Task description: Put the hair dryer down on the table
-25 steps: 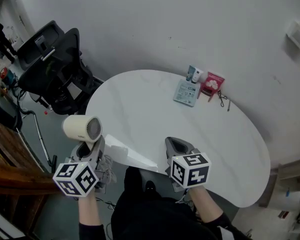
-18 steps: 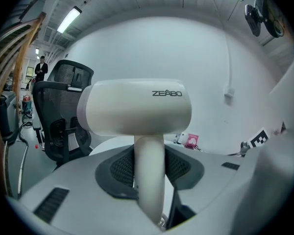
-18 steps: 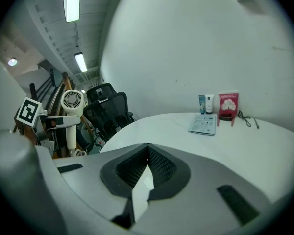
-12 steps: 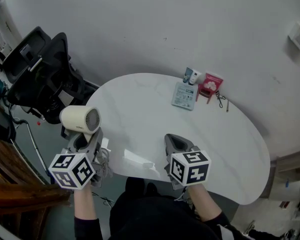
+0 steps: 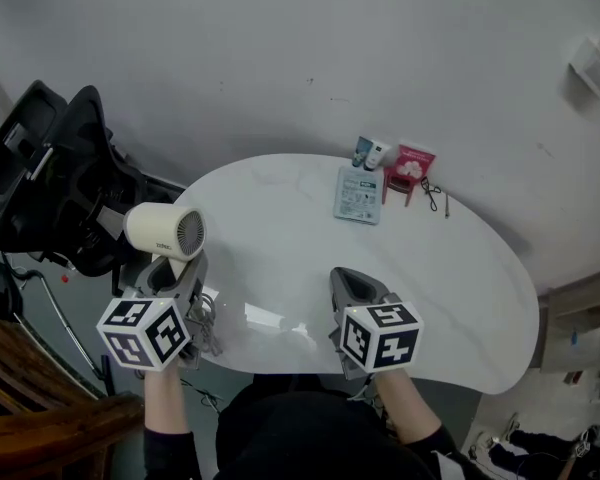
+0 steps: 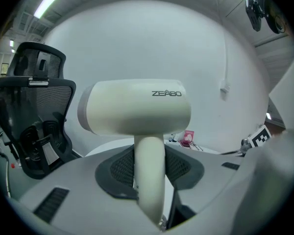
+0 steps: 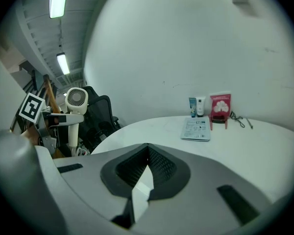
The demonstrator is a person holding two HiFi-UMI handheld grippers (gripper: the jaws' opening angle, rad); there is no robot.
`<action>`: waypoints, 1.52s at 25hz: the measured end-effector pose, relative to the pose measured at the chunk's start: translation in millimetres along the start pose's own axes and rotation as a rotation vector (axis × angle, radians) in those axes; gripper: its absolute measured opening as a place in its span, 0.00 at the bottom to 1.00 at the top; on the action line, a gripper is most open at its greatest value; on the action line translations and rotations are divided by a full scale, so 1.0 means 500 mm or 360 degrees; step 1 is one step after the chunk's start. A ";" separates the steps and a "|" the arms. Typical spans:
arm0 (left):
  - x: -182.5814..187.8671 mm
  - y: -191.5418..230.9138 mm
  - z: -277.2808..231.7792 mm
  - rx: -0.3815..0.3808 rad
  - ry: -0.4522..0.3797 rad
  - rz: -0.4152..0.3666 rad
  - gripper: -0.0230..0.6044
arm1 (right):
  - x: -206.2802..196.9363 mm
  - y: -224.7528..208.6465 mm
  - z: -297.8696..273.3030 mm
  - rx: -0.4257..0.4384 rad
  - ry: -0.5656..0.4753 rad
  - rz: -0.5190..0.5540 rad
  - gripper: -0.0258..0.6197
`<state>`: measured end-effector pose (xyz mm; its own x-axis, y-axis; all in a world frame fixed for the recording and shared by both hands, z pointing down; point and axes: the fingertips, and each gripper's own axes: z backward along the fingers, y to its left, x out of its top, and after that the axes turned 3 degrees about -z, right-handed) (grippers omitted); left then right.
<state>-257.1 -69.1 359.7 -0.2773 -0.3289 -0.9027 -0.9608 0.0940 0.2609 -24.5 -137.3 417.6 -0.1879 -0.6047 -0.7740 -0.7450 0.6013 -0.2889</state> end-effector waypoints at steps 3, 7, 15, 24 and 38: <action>-0.002 -0.001 -0.035 -0.0058 0.0048 -0.0019 0.28 | 0.002 -0.008 -0.004 -0.0050 -0.0006 -0.0034 0.04; -0.010 -0.005 -0.082 -0.0140 0.0112 -0.0042 0.28 | 0.004 -0.022 -0.010 -0.0120 -0.0015 -0.0074 0.04; -0.035 -0.028 -0.171 -0.0285 0.0240 -0.0073 0.28 | -0.003 -0.053 -0.027 -0.0253 0.0012 -0.0138 0.04; -0.087 -0.072 -0.258 -0.0420 0.0407 -0.0133 0.28 | -0.008 -0.091 -0.047 -0.0350 0.0056 -0.0184 0.04; -0.180 -0.126 -0.350 -0.0557 0.0643 -0.0176 0.28 | -0.028 -0.141 -0.083 -0.0440 0.0143 -0.0278 0.04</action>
<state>-171.5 -209.9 484.6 -0.0858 -0.6602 -0.7461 -0.9073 -0.2576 0.3323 4.0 -192.9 472.2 -0.0883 -0.7371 -0.6700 -0.9141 0.3273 -0.2396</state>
